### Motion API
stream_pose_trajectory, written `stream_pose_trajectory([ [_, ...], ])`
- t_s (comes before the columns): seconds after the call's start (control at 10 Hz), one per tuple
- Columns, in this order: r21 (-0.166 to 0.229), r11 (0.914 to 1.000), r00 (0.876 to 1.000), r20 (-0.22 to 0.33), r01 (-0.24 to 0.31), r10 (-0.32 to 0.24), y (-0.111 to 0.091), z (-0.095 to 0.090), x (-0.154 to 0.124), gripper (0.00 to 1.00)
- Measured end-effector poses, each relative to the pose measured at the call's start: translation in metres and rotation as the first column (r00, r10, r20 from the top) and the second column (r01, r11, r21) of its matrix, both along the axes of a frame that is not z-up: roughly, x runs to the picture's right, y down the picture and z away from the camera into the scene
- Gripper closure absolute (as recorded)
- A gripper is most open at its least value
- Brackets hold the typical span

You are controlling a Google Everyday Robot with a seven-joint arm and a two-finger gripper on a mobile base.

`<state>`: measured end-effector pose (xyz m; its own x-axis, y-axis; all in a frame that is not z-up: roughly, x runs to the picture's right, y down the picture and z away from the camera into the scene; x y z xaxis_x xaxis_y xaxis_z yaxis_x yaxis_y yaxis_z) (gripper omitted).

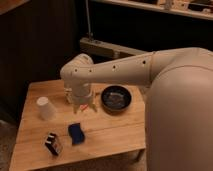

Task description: Knock the eraser over

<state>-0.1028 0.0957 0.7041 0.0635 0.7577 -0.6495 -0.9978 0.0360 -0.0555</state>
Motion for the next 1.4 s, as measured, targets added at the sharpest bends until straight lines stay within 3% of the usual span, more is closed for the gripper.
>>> stream_pose_trajectory([
  [0.6, 0.006, 1.0000, 1.000, 0.000, -0.005, 0.005, -0.001, -0.002, 0.001, 0.35],
  [0.9, 0.037, 0.9977, 0.998, 0.022, -0.057, 0.056, -0.003, -0.028, 0.018, 0.35],
  [1.1, 0.024, 0.9953, 0.994, 0.061, -0.093, 0.092, 0.015, -0.049, 0.037, 0.37],
  [1.2, 0.008, 0.9964, 0.993, 0.080, -0.084, 0.083, 0.025, -0.051, 0.038, 0.42],
  [1.4, -0.034, 0.9989, 0.989, 0.144, -0.033, 0.038, 0.045, -0.052, 0.029, 0.62],
])
